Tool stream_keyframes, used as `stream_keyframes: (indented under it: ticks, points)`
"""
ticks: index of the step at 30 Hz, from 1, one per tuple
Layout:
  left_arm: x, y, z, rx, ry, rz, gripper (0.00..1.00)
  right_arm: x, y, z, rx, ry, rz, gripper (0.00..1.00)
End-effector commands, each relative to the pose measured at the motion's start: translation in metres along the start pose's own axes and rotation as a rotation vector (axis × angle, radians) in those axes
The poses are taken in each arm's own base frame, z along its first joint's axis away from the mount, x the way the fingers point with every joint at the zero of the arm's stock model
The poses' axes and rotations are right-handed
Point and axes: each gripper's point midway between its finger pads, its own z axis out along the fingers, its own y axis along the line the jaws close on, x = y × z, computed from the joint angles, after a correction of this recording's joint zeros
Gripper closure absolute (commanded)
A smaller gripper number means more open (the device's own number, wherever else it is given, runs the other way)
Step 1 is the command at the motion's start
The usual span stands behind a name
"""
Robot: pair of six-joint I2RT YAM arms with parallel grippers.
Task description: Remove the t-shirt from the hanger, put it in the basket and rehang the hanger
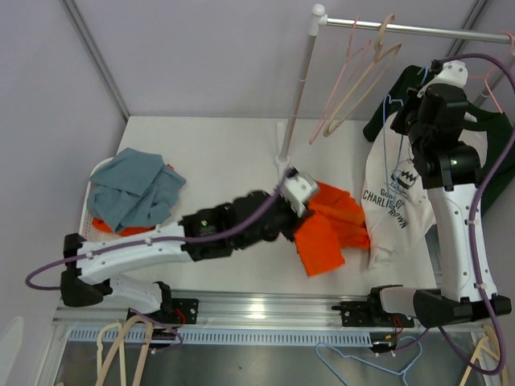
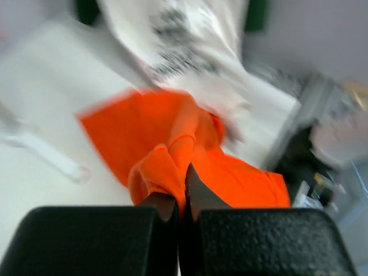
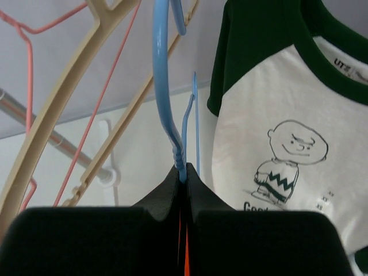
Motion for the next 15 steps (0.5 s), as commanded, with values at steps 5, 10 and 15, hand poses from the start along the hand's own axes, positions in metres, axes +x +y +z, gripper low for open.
stream_keyframes:
  ticks: [5,10,15]
  points:
    - [-0.143,0.147,-0.076,-0.368,-0.277,0.047,0.99,-0.081,0.007,0.023,-0.011,-0.279,-0.019,1.00]
    - [-0.211,0.232,-0.140,-0.601,-0.444,0.028,0.99,-0.116,0.013,0.032,-0.015,-0.409,-0.022,1.00]
    - [-0.287,0.287,-0.232,-0.866,-0.714,0.119,0.99,-0.128,0.012,0.058,-0.003,-0.407,-0.043,1.00]
